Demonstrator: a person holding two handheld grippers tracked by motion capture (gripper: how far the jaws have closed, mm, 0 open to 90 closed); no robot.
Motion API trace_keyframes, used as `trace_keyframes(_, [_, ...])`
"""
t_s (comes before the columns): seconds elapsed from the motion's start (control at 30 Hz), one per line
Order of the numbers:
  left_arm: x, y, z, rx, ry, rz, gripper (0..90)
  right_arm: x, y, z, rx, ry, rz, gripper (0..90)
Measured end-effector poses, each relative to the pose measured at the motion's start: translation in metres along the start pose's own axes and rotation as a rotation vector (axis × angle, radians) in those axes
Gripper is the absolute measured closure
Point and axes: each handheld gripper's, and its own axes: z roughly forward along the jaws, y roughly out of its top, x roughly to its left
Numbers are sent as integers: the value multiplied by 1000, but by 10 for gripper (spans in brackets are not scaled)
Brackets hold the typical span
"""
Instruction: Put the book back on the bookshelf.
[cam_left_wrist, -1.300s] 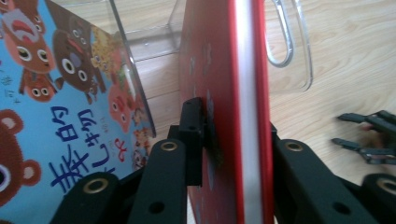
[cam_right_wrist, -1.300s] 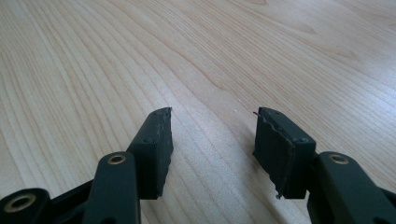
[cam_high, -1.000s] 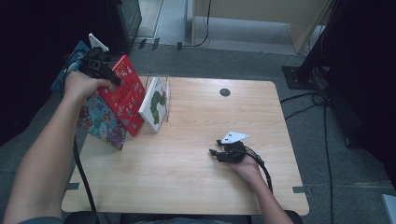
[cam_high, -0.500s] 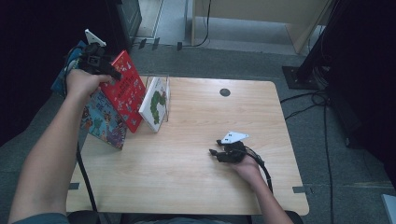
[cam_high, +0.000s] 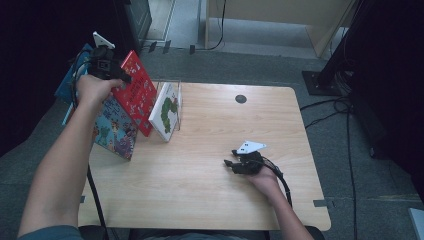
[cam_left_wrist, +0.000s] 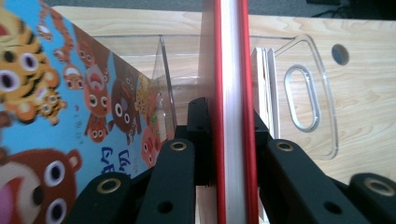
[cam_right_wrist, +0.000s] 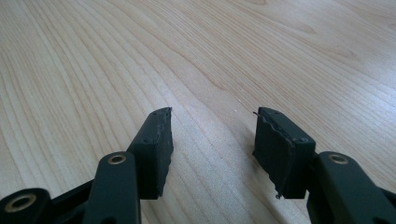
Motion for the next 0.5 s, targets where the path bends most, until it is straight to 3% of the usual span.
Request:
trace_keyframes(0.1, [2, -1, 2, -8, -2, -4, 794, 0, 0, 0, 0, 1, -1, 467])
trace_keyframes(0.23, [4, -1, 1, 17, 9, 9, 783, 0, 0, 0, 0, 2, -2, 467])
trace_keyframes(0.33, [6, -1, 1, 18, 14, 17, 723, 0, 0, 0, 0, 1, -2, 466])
trace_keyframes(0.5, [10, 0, -5, 28, -12, 0, 618, 0, 0, 0, -1, 2, -2, 466])
